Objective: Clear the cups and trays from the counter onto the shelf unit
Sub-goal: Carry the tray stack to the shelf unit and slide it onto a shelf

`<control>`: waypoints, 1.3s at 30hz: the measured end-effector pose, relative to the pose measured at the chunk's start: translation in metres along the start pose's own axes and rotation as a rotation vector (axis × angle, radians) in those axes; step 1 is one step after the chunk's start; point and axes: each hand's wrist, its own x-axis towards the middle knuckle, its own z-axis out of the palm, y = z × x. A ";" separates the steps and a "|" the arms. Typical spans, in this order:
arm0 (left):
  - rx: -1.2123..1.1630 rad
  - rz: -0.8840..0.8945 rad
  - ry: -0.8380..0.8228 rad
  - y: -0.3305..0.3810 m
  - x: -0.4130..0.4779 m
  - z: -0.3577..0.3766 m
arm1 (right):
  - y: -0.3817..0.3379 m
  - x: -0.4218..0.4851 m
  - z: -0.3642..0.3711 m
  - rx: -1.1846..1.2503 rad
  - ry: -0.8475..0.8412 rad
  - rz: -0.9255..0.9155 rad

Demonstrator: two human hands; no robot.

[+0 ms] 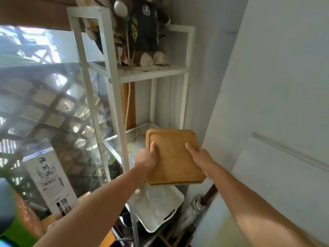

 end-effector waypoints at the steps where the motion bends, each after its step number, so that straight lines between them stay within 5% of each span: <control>1: -0.023 -0.008 0.009 0.001 0.006 -0.001 | -0.007 0.008 0.002 0.000 -0.023 -0.005; 22: -0.128 -0.312 0.305 0.008 0.096 -0.003 | -0.086 0.176 0.065 -0.298 -0.392 -0.132; 31: -0.100 -0.516 0.331 -0.010 0.113 -0.011 | -0.073 0.199 0.103 -0.176 -0.562 -0.097; 39: -0.127 -0.553 0.481 -0.008 0.122 -0.006 | -0.086 0.219 0.120 -0.244 -0.533 -0.136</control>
